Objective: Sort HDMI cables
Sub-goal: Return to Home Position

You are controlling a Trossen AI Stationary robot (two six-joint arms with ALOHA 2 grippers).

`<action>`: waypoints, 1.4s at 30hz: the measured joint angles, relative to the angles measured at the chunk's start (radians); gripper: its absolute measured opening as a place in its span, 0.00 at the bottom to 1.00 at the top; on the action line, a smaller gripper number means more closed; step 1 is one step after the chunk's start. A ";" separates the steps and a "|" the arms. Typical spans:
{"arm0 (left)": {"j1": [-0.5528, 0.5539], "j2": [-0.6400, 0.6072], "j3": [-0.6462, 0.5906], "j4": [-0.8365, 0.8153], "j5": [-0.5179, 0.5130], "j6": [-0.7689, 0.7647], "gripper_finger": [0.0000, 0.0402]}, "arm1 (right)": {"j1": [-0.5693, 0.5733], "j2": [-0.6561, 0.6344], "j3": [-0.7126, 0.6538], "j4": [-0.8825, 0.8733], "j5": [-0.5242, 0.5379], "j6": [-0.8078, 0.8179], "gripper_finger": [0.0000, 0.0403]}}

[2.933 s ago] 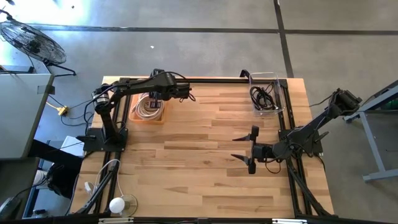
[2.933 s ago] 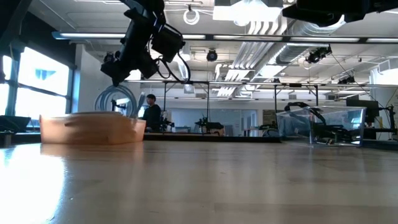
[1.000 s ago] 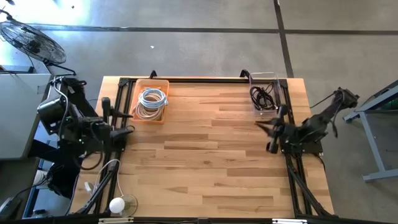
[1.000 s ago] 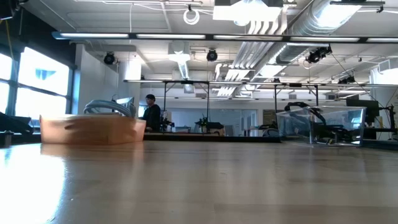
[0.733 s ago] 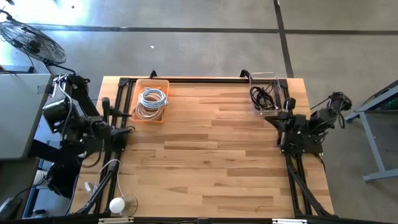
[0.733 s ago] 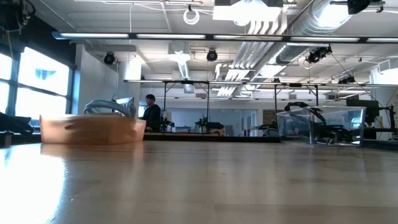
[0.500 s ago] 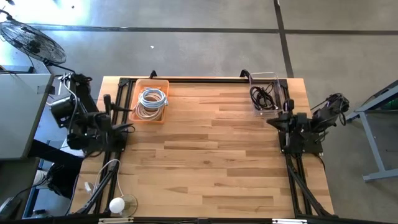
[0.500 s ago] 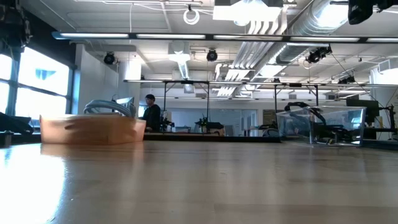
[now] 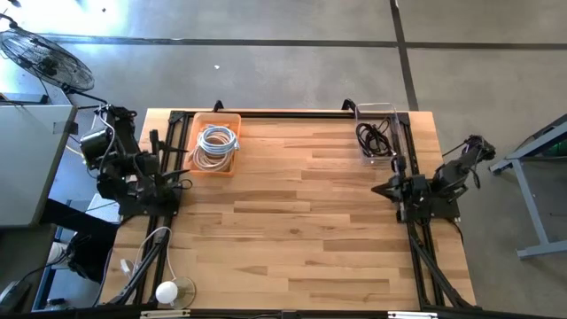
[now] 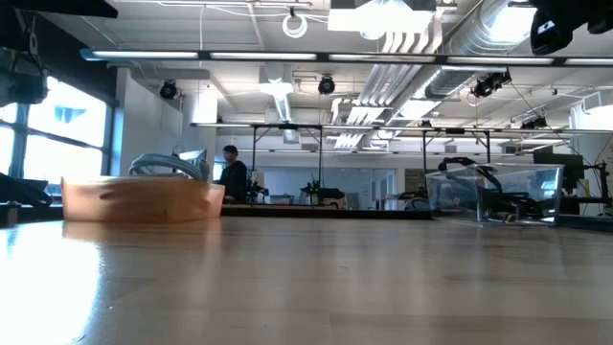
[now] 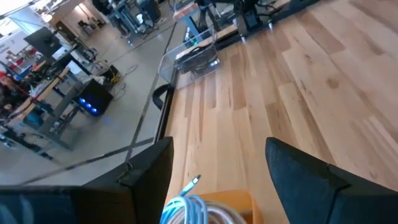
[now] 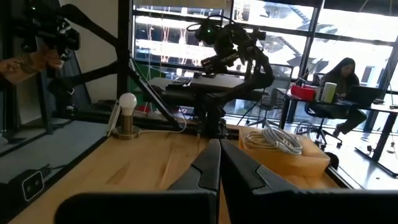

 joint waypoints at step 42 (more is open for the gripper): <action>0.001 -0.272 -0.655 1.244 0.422 0.922 0.62 | 0.000 0.002 -0.200 0.286 -0.021 0.068 0.00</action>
